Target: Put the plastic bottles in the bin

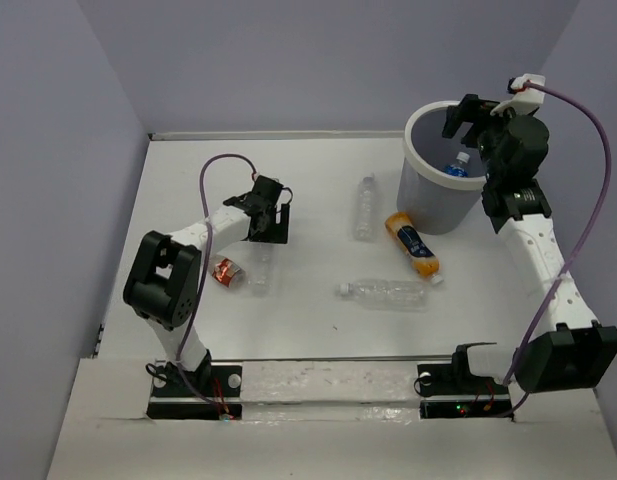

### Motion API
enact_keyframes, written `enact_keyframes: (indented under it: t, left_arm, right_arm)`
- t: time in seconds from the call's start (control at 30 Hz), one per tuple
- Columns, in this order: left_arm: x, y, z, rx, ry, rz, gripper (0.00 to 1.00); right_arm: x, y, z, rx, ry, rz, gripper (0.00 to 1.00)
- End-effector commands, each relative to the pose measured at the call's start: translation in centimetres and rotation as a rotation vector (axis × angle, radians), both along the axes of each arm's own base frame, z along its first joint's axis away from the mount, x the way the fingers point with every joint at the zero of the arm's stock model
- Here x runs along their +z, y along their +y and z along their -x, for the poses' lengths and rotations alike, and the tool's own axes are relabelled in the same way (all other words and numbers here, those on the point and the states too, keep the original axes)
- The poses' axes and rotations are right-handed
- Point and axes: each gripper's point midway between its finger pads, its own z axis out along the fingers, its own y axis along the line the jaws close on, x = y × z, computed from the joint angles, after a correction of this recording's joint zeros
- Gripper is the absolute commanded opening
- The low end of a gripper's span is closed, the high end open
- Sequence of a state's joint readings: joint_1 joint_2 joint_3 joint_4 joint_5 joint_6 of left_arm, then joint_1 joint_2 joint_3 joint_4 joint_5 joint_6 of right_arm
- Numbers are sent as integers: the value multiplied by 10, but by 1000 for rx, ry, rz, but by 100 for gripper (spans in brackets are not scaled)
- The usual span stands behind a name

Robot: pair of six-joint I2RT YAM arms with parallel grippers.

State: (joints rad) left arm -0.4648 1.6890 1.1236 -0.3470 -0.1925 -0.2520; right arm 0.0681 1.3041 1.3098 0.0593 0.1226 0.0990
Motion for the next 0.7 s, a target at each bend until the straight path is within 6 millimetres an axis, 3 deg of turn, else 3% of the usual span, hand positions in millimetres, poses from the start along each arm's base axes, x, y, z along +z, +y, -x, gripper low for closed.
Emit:
enact_keyframes:
  t: [0.0, 0.03, 0.13, 0.17, 0.2, 0.27, 0.3, 0.37, 0.43, 0.5, 0.53, 0.6, 0.67]
  left_arm:
    - [-5, -4, -3, -26, 40, -25, 94]
    - [-6, -6, -4, -31, 42, -17, 91]
    - [-6, -10, -5, -30, 41, 2, 70]
    - [-5, -11, -6, -28, 37, 7, 55]
    - [-3, -11, -6, -27, 32, 10, 48]
    - [12, -17, -10, -29, -2, 49, 46]
    - [29, -22, -14, -37, -40, 83, 46]
    - [52, -38, -16, -70, -77, 179, 46]
    - [91, -52, -19, -96, -151, 266, 46]
    - [148, -78, -23, -150, -250, 403, 46]
    - [182, -88, -27, -168, -317, 461, 46]
    - [238, -110, -31, -212, -448, 575, 46]
    - [312, -137, -25, -269, -606, 717, 46]
  right_arm:
    - [65, 53, 48, 293, -155, -112, 96]
    - [64, 64, 55, 340, -149, -152, 96]
    - [45, 89, 74, 454, -102, -212, 95]
    - [30, 99, 82, 499, -68, -227, 95]
    - [21, 103, 86, 520, -48, -244, 95]
    - [8, 123, 102, 617, -11, -277, 94]
    - [-13, 131, 105, 640, 38, -298, 94]
    - [-25, 150, 123, 715, 65, -304, 93]
    - [-44, 159, 134, 747, 105, -311, 93]
    - [-42, 155, 149, 751, 85, -333, 93]
    - [-53, 153, 154, 736, 104, -361, 93]
    - [-56, 147, 164, 711, 88, -387, 92]
    - [-66, 144, 183, 720, 90, -413, 88]
